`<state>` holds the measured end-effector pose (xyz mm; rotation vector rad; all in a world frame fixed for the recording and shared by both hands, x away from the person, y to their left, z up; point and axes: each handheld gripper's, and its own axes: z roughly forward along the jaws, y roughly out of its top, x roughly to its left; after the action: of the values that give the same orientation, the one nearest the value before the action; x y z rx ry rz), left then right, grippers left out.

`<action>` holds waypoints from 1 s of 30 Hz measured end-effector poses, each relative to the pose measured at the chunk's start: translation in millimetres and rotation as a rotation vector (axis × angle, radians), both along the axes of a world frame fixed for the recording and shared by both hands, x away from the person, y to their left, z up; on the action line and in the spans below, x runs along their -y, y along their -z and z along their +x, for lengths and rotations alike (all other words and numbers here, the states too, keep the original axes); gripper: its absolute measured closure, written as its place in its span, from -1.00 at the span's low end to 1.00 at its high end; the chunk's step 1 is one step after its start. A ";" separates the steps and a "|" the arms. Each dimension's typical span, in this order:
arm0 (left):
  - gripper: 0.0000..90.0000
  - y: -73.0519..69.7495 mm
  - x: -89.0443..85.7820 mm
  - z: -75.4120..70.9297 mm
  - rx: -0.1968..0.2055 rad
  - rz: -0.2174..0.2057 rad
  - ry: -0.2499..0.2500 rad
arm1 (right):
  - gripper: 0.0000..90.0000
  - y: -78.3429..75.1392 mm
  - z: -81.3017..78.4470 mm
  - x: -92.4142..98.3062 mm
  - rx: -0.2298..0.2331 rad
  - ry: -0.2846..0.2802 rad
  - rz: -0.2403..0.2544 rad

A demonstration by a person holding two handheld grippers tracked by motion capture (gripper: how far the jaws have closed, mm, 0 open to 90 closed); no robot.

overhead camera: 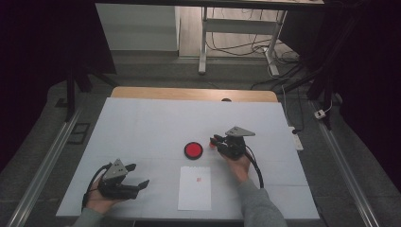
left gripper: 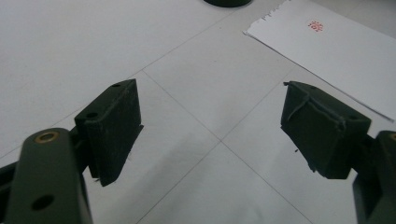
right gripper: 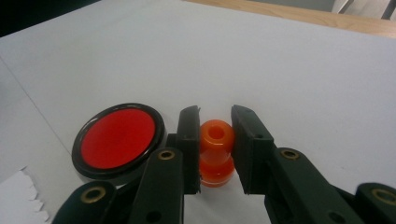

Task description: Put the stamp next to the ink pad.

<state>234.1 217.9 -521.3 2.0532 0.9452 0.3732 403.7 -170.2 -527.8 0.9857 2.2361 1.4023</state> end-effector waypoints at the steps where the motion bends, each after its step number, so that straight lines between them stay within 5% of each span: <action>1: -0.54 -0.2 -0.1 0.0 0.000 -0.004 0.000 | 0.63 1.0 0.4 -0.3 -0.002 0.002 -0.001; 14: -0.54 0.3 -0.1 0.7 -0.001 -0.003 0.000 | 0.60 2.4 0.3 -4.5 0.007 -0.002 -0.039; 19: -0.54 0.5 -0.2 0.8 -0.002 -0.004 0.000 | 0.40 2.3 0.4 -6.0 0.007 0.002 -0.062; 30: -0.54 0.5 -0.8 1.2 -0.006 -0.009 -0.001 | 0.19 -4.1 -3.9 -3.4 0.006 -0.002 -0.026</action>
<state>235.3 218.7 -521.8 2.0466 0.9500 0.3632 399.8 -166.8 -523.8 0.9697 2.2454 1.3715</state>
